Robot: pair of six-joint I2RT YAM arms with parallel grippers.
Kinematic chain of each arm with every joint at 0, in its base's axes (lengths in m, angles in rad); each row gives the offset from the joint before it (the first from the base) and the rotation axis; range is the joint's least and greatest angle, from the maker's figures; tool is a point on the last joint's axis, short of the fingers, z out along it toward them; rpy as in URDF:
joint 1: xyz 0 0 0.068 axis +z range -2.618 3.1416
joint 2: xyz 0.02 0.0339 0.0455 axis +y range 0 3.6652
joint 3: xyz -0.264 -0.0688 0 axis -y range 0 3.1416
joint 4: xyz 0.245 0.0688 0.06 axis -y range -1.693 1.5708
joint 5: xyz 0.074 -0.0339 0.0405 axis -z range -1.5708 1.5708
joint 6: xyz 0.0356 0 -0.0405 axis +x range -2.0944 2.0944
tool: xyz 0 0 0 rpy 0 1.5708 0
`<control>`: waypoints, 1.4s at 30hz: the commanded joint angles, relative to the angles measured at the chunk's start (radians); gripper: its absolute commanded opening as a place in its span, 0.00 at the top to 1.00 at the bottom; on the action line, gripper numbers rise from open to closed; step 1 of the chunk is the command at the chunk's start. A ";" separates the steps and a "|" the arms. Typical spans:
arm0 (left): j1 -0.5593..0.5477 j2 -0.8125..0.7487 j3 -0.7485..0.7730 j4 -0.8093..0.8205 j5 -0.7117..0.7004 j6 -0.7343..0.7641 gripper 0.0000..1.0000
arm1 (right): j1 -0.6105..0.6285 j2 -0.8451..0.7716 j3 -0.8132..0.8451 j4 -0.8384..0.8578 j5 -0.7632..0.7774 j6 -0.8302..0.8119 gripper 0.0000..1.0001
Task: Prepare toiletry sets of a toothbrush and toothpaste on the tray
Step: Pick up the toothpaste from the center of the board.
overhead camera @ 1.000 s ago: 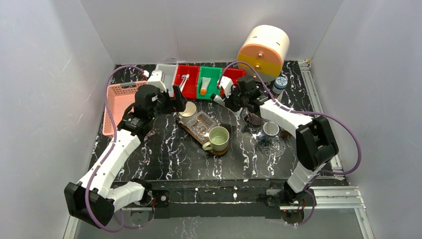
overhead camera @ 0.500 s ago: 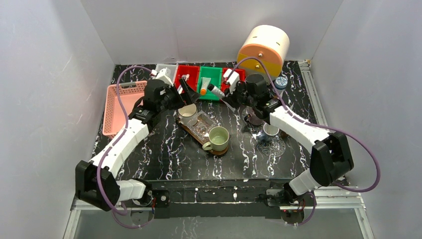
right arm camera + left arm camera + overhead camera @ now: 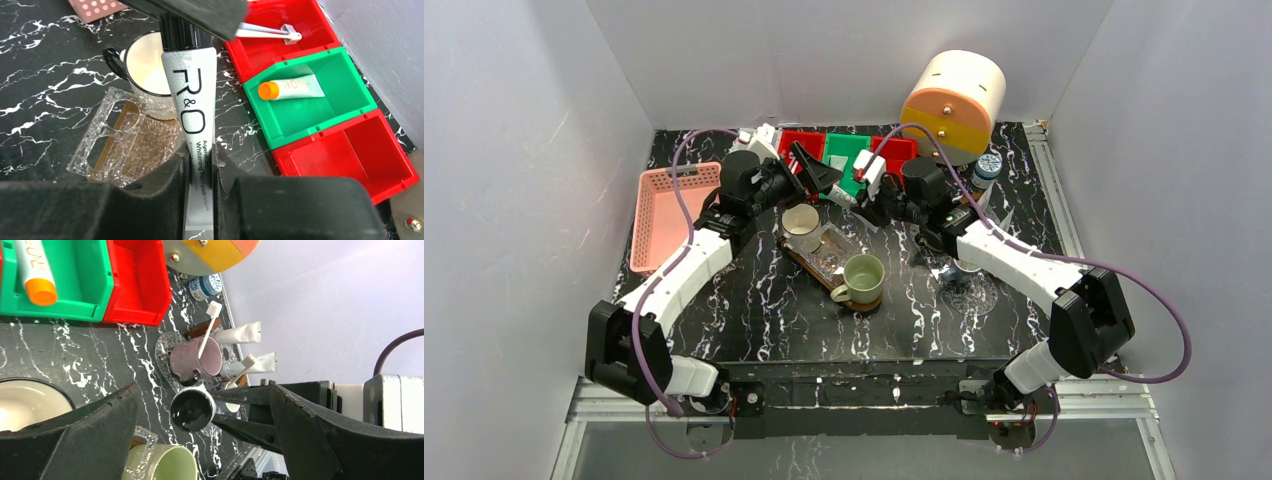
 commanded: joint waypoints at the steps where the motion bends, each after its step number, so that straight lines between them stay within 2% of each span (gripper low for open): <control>1: -0.010 0.011 -0.012 0.099 0.060 -0.069 0.05 | 0.025 -0.029 0.019 0.097 -0.016 -0.005 0.77; 4: -0.018 0.021 -0.014 0.112 0.072 -0.076 0.11 | 0.031 -0.028 0.018 0.106 -0.010 -0.006 0.77; 10: -0.022 0.012 -0.029 0.118 0.078 -0.087 0.31 | 0.038 -0.037 0.006 0.137 -0.003 -0.006 0.75; 15: -0.022 0.008 -0.049 0.091 0.071 -0.096 0.39 | 0.042 -0.044 -0.001 0.172 0.007 0.001 0.74; 19: -0.023 0.003 -0.076 0.119 0.072 -0.134 0.57 | 0.048 -0.043 -0.010 0.200 0.015 0.011 0.72; 22: -0.022 -0.025 -0.088 0.133 0.052 -0.152 0.73 | 0.049 -0.047 -0.028 0.230 0.030 0.035 0.66; 25: -0.022 -0.067 -0.100 0.138 0.013 -0.157 0.80 | 0.048 -0.068 -0.056 0.267 0.039 0.072 0.53; 28: -0.021 -0.113 -0.128 0.169 -0.025 -0.178 0.83 | 0.048 -0.102 -0.104 0.323 0.047 0.128 0.45; 31: -0.020 -0.154 -0.170 0.214 -0.063 -0.213 0.86 | 0.046 -0.145 -0.152 0.379 0.077 0.215 0.32; 37: -0.016 -0.231 -0.298 0.385 -0.130 -0.337 0.88 | 0.043 -0.252 -0.289 0.561 0.230 0.504 0.07; 40: -0.016 -0.267 -0.354 0.468 -0.156 -0.404 0.89 | 0.040 -0.303 -0.351 0.645 0.280 0.649 0.02; 42: -0.015 -0.289 -0.375 0.491 -0.172 -0.420 0.89 | 0.041 -0.322 -0.372 0.664 0.309 0.708 0.01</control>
